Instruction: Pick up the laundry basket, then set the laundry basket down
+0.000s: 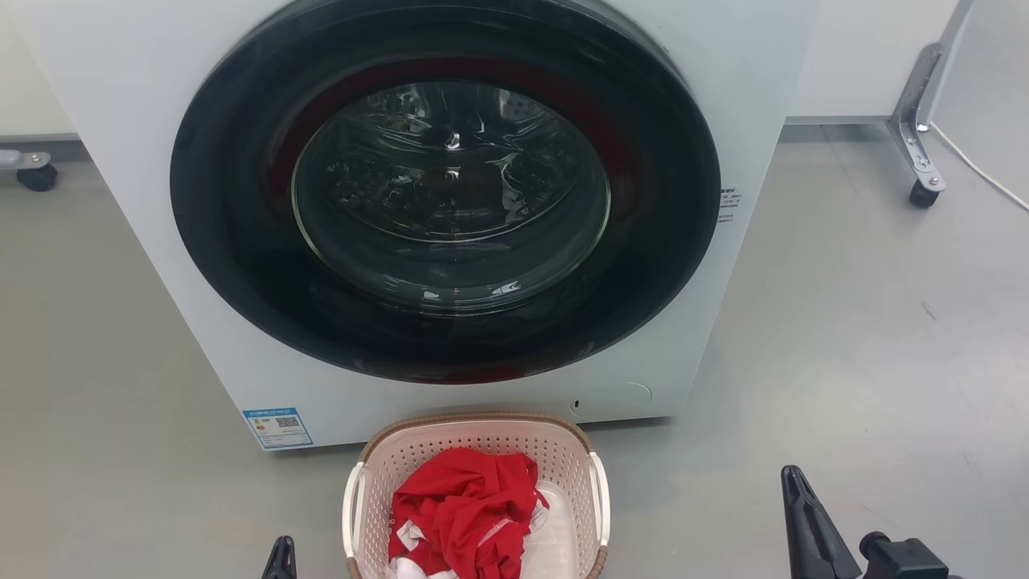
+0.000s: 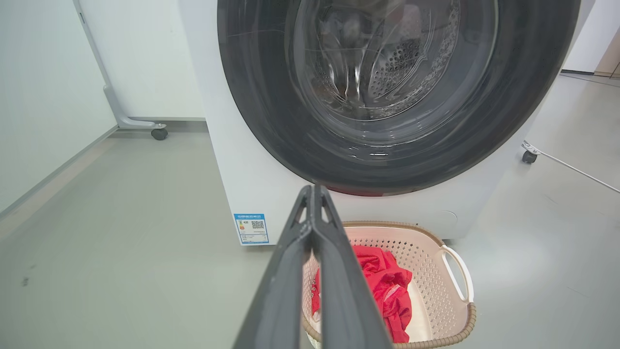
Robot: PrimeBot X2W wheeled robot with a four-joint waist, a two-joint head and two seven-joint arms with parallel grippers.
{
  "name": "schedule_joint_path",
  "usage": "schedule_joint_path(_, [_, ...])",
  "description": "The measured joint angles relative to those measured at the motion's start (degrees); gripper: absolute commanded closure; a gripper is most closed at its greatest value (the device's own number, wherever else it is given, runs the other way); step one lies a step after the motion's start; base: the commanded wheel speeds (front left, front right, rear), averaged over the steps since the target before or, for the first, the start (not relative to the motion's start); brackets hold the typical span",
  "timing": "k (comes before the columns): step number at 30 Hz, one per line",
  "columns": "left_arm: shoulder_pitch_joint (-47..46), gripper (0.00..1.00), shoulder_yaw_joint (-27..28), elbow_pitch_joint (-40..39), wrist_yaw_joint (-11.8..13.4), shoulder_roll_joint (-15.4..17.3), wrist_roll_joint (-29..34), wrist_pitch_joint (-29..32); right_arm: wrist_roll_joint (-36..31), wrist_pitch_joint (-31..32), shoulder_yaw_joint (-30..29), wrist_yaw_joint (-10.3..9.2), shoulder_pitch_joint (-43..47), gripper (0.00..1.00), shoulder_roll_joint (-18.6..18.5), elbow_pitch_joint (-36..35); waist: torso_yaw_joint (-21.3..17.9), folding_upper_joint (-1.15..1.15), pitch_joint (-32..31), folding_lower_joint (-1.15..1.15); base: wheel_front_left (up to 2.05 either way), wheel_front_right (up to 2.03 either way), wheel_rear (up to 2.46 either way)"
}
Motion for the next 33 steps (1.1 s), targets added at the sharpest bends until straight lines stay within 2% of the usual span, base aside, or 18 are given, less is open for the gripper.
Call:
schedule_joint_path(7, [-0.1,1.00,0.6,1.0,-0.6,-0.2,-2.6,1.0,3.1,1.0,-1.3,0.68,0.1,1.00,0.4,0.7,0.0,0.00,0.0,0.00,0.00,0.00,0.00])
schedule_joint_path(16, [-1.3,1.00,2.2,2.0,-2.1,-0.4,-12.2,3.4,11.9,3.3,-3.7,2.11,-0.2,1.00,0.9,1.8,0.1,0.00,0.0,0.01,0.00,0.00,0.00])
schedule_joint_path(33, [-4.1,1.00,4.5,3.9,-4.4,-0.8,-26.3,7.3,25.7,7.1,-7.8,4.58,-1.5,1.00,1.7,3.4,0.3,0.00,0.0,0.01,0.00,0.00,0.00])
